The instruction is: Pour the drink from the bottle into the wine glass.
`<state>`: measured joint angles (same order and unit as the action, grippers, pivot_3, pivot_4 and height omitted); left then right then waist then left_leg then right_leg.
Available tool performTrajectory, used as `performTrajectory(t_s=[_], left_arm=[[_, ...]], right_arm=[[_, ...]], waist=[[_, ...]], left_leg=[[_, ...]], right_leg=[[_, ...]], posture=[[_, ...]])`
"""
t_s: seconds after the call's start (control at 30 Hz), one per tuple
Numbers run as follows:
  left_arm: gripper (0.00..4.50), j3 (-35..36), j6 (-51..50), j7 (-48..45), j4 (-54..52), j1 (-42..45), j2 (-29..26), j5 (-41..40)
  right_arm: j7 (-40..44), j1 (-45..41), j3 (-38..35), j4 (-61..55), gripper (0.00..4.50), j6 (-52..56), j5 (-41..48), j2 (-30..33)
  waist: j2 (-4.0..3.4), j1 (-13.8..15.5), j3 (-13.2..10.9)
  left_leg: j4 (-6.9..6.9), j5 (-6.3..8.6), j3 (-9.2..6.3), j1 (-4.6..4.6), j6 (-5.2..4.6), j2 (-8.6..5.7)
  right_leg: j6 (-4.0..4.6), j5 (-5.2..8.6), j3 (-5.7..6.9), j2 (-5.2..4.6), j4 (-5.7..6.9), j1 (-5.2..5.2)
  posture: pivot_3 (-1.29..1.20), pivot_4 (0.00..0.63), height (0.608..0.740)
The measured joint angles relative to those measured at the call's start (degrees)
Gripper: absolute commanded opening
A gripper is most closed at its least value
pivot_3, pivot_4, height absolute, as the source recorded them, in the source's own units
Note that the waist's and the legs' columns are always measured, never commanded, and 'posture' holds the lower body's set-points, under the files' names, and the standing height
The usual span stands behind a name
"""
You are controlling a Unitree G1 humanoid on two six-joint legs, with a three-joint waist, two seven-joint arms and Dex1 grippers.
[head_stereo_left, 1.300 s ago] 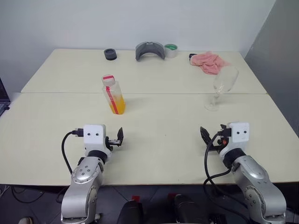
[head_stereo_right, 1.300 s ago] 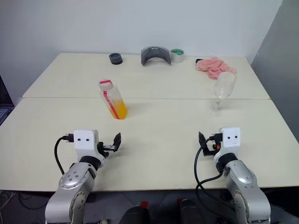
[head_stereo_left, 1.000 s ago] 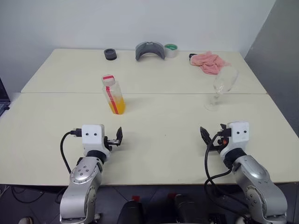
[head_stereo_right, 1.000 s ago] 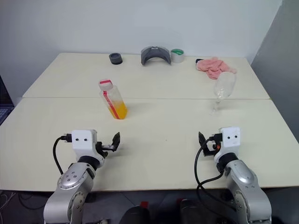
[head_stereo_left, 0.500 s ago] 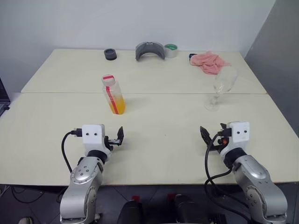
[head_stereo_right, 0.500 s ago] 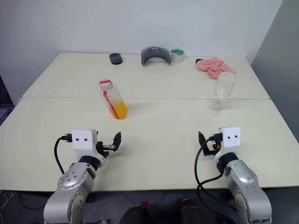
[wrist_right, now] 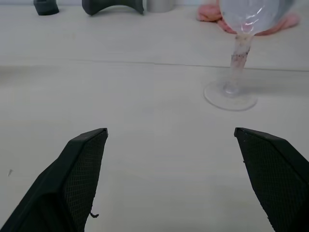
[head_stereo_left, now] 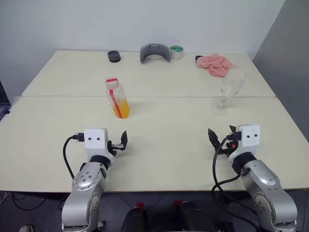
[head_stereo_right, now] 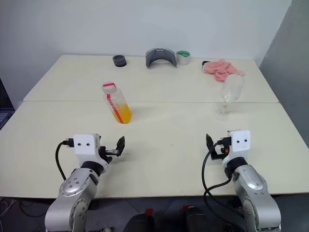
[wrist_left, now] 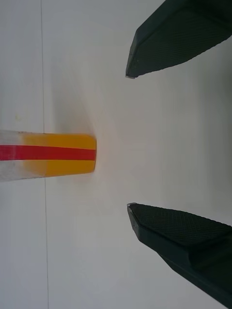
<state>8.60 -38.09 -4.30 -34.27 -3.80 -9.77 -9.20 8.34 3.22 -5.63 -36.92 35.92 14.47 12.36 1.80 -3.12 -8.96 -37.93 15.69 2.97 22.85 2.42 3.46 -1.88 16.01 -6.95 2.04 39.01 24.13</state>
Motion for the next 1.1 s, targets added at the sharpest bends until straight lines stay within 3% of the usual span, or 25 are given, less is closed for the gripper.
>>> performTrajectory(t_s=[0.27, 0.57, 0.77, 0.93, 1.1], left_arm=[[4.48, 1.3, 0.74, 0.06, 0.01, 1.32, -0.05, 0.0], [4.48, 1.65, 1.29, -0.05, 1.64, 2.99, -0.19, 0.05], [4.48, 3.23, 3.71, -1.81, 9.84, 8.37, -3.8, 0.14], [4.48, 3.22, 6.7, -4.62, 20.04, 16.22, -5.17, -0.37], [4.48, 2.91, 10.0, -5.28, 25.98, 22.66, -5.08, -0.69]], right_arm=[[-1.37, -0.37, 0.11, 2.95, 4.5, -0.71, -4.83, 2.32], [1.31, -2.01, 0.19, 3.0, 4.5, -0.77, -3.27, 1.8], [11.85, -6.23, 0.63, 4.07, 4.5, -0.7, 3.55, 6.71], [24.27, -16.89, -0.29, 6.6, 4.5, 2.6, 15.63, 12.79], [29.35, -24.86, -0.35, 8.16, 4.5, 8.34, 25.89, 14.33]], waist=[[0.05, 0.03, 0.04], [0.06, 0.03, 0.04], [0.07, 0.04, 0.04], [0.08, 0.13, 0.03], [0.1, 0.37, 0.04]], left_leg=[[-0.01, 0.0, 0.01, -0.01, 0.0, -0.01], [-0.02, 0.0, 0.0, -0.02, 0.0, -0.05], [-0.05, 0.0, -0.02, -0.02, 0.0, -0.3], [-0.08, 0.0, -0.05, 0.01, -0.01, -0.35], [-0.06, 0.0, -0.3, 0.08, -0.02, -0.4]], right_leg=[[0.08, -0.05, 0.0, 0.0, 0.01, -0.01], [0.09, -0.06, 0.03, 0.01, 0.03, -0.02], [0.1, -0.06, 0.07, 0.01, 0.02, -0.05], [0.11, -0.08, 0.16, 0.01, 0.02, -0.08], [0.12, -0.09, 0.21, -0.05, 0.03, -0.08]], posture=[[0.0, 0.15, 0.74], [0.0, 0.15, 0.74], [0.0, 0.15, 0.74], [0.0, 0.15, 0.74], [0.0, 0.15, 0.74]])
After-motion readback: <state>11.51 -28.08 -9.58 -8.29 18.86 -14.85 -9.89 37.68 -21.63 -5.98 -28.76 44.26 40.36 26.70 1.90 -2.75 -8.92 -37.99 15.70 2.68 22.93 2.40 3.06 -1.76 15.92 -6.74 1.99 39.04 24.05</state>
